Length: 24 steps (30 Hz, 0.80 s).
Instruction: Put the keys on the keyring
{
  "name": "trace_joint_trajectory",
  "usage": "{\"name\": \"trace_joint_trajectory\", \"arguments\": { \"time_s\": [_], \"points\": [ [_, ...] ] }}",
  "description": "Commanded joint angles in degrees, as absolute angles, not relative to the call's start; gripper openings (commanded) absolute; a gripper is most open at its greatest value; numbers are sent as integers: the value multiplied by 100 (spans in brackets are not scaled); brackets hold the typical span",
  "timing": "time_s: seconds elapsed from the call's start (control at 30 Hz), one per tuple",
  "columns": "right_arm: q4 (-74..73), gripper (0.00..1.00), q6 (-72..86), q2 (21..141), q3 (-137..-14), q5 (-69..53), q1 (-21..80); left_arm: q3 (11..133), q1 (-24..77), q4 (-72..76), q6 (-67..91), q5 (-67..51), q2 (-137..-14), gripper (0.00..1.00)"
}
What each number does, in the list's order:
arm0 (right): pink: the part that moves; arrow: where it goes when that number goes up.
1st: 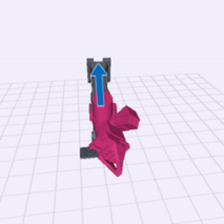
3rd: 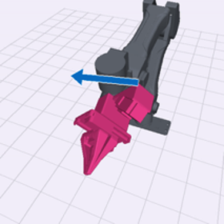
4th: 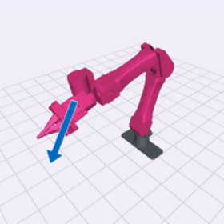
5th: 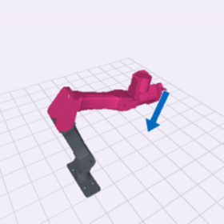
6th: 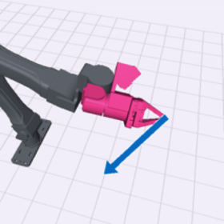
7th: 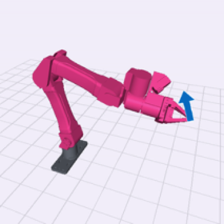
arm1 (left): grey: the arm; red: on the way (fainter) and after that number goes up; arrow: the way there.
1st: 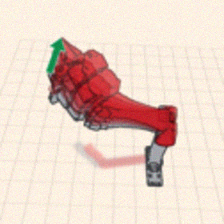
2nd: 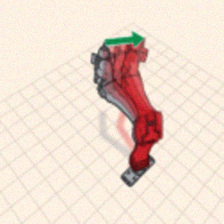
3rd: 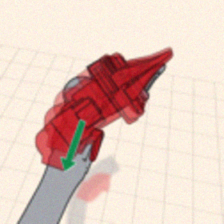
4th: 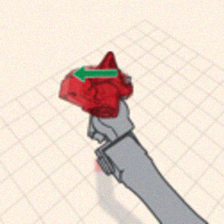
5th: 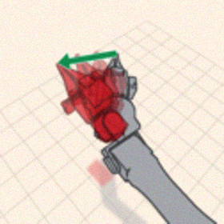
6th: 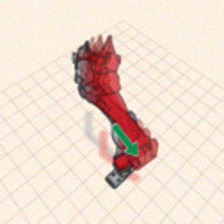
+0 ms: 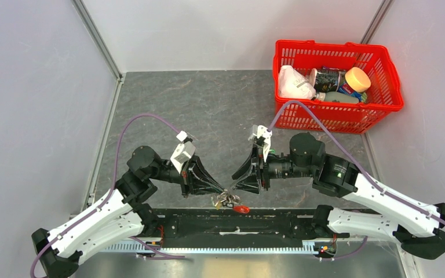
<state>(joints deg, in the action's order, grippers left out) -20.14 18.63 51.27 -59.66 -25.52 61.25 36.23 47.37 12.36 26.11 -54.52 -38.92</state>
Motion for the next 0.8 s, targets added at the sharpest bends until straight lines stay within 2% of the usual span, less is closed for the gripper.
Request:
{"name": "trace_joint_trajectory", "arguments": {
  "time_s": [0.0,0.37,0.77],
  "points": [
    [-1751,47,1902,5229,-6205,-2824,6117,3672,4763,1447,2670,-5467,-3802,2],
    [-1674,46,1921,5429,-6255,-3090,6117,3674,4763,1450,2650,-5449,-3798,2],
    [-1653,40,1932,5521,-6275,-3329,6117,3701,4764,1380,2594,-5370,-3803,2]
  ]
}}
